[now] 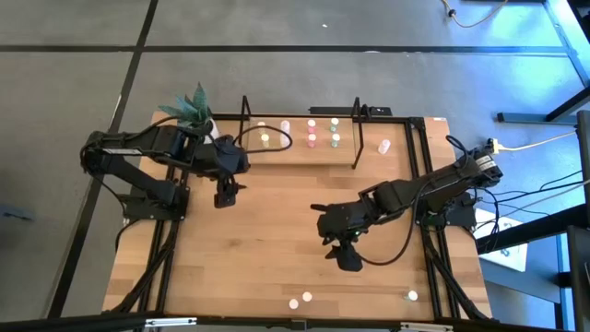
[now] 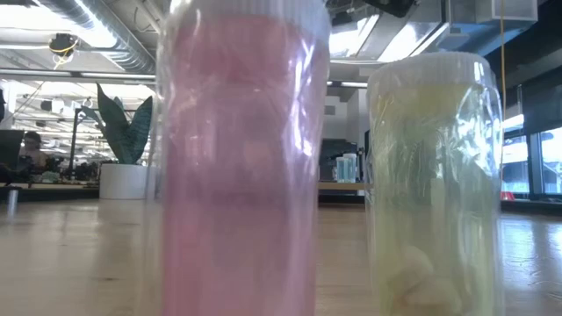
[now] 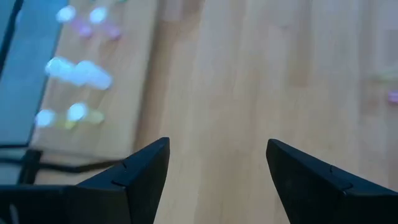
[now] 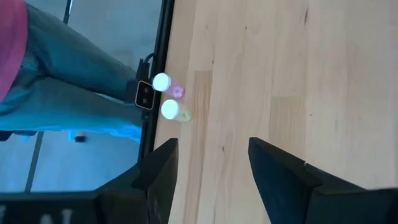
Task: Pick and place medicine bottles onto shelf by color
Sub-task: Put the yellow pill bottle on the shelf aligned with the other yellow pill bottles
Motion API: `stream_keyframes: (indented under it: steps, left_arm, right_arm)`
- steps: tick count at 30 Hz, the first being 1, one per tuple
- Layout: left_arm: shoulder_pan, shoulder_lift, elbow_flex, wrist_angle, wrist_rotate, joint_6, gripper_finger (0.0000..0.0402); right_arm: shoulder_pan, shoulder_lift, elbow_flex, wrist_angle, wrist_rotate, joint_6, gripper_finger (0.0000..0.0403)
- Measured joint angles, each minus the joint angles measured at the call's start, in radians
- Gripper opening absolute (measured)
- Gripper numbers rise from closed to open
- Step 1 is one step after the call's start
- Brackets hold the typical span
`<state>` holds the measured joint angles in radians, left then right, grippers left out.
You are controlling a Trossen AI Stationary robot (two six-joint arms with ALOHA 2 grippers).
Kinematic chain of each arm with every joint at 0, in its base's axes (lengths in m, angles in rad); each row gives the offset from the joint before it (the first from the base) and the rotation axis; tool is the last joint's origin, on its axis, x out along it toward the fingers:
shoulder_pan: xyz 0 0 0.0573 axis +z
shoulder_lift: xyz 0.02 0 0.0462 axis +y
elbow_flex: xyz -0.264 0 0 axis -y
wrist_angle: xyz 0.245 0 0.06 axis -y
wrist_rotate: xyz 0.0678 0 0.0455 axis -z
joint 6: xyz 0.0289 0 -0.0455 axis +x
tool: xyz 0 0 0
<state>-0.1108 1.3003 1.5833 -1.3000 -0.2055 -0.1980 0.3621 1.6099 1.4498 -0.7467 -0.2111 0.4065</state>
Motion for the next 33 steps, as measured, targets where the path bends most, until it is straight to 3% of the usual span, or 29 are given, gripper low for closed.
stream_keyframes:
  steps: [6,11,19,33]
  left_arm:
    - [-0.084,0.0,0.0,0.043,0.079,-0.001,0.0262]
    - [-0.166,0.0,0.0,0.051,0.084,-0.021,0.0262]
    - [-0.25,0.0,0.0,0.057,0.077,-0.069,0.0262]
    - [-0.342,0.0,0.0,0.056,-0.017,-0.054,0.0262]
  right_arm:
    - [0.004,0.0,0.0,-0.008,0.0,0.001,0.0197]
    - [0.019,-0.002,0.0,-0.052,-0.019,-0.119,0.0197]
    - [0.065,-0.002,0.0,-0.104,-0.018,-0.308,0.0197]
    - [0.113,-0.002,0.0,-0.065,0.089,-0.304,0.0197]
